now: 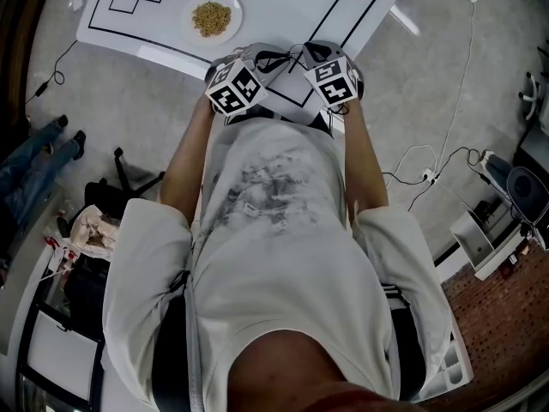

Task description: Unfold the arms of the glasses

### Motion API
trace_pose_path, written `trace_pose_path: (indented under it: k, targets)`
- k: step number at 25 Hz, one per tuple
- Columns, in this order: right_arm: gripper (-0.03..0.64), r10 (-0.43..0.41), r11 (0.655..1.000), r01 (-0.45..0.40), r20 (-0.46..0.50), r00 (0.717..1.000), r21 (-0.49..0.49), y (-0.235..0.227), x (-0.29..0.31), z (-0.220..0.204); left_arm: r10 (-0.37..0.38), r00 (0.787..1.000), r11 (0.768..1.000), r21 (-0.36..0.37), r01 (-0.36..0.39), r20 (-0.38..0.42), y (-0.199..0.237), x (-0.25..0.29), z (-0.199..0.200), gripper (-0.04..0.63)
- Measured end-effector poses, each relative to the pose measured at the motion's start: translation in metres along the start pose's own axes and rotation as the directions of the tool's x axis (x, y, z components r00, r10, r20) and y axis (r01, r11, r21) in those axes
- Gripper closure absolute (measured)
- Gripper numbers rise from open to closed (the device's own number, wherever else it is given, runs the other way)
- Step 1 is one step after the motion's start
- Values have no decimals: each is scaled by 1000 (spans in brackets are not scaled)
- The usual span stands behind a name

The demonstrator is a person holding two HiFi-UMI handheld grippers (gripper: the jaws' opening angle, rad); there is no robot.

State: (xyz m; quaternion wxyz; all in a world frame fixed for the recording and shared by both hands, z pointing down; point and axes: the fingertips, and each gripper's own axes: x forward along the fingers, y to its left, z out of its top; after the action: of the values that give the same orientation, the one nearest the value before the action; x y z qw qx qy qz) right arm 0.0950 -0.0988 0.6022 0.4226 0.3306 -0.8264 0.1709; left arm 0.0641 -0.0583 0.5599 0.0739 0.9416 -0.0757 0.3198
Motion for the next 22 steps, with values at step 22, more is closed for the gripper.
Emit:
trace_pose_path:
  k: [22]
  targets:
    - [600,-82,997,82,-2,997,-12,-1,1,0,119,991,990,-89,-113,66,6,-40,-4,580]
